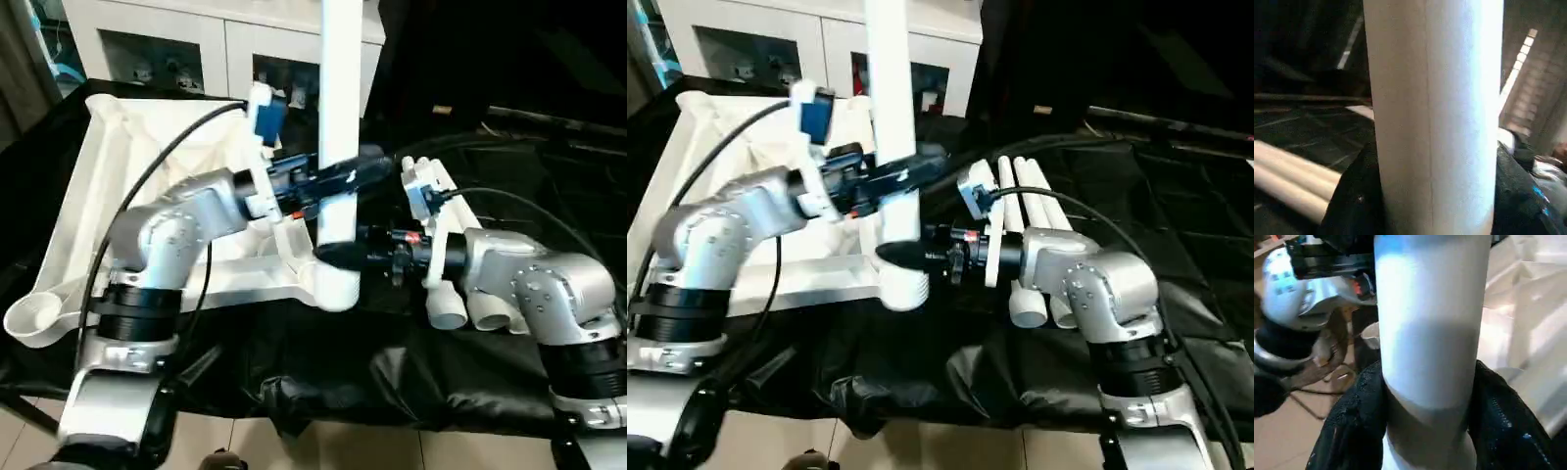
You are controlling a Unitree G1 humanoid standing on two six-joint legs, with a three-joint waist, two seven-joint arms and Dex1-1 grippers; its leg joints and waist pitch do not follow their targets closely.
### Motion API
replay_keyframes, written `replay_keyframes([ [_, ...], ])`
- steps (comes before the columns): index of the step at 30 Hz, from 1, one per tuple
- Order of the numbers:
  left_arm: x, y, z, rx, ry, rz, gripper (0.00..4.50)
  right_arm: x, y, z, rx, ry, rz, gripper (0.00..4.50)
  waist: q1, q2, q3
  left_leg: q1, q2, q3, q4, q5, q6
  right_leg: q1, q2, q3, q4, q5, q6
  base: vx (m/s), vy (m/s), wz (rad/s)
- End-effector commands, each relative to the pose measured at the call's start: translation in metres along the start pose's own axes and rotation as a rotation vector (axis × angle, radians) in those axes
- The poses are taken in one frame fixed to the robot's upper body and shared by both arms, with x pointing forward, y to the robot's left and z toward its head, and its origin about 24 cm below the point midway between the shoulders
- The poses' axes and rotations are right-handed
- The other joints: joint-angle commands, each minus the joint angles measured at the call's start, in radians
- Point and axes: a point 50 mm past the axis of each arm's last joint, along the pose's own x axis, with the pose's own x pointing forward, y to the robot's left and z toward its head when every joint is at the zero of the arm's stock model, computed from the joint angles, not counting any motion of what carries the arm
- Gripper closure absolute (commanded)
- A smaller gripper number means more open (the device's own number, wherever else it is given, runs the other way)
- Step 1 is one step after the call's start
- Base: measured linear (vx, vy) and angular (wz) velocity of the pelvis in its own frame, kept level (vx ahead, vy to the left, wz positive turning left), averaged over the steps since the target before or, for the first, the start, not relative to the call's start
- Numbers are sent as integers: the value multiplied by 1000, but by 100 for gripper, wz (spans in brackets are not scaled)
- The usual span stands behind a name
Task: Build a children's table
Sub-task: Pick table leg
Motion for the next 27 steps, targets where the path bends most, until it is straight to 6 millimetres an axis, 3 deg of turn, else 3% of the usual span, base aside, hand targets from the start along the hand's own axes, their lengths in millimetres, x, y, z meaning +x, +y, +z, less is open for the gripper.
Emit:
replay_keyframes([
  [1,6,1,7,59,2,63,259,3,2,9,-29,-15,1,259,4,7,-72,15,45,-12,-63,-63,-22,53,-83,46,-66,3,-200,0,0,0],
  [10,10,-1,10,81,5,84,259,4,-1,11,-55,-13,-26,259,3,8,-70,16,46,-13,-64,-78,-20,52,-83,46,-68,-22,-199,0,0,0],
  [12,11,-3,10,93,17,71,259,4,-3,10,-71,-8,-45,203,2,6,-71,16,47,-13,-64,-74,-21,52,-84,46,-68,-18,-195,0,0,0],
  [18,14,-10,9,119,50,25,261,4,-6,12,-43,-17,-56,145,3,6,-70,17,47,-12,-64,-65,-15,50,-84,47,-67,-13,-199,0,0,0],
  [24,15,-18,7,134,89,-55,261,1,-5,14,-38,4,-19,145,3,4,-70,16,46,-11,-64,-66,-16,51,-83,47,-67,-19,-193,0,0,0],
  [26,16,-19,6,135,95,-75,261,0,-5,13,-33,26,-5,145,2,-4,-69,15,45,-10,-64,-63,-14,52,-82,46,-67,-24,-192,0,0,0],
  [27,16,-20,7,133,95,-85,261,0,-5,12,-31,36,2,145,3,0,-69,15,45,-10,-64,-65,-12,51,-84,47,-68,-33,-192,0,0,0],
])
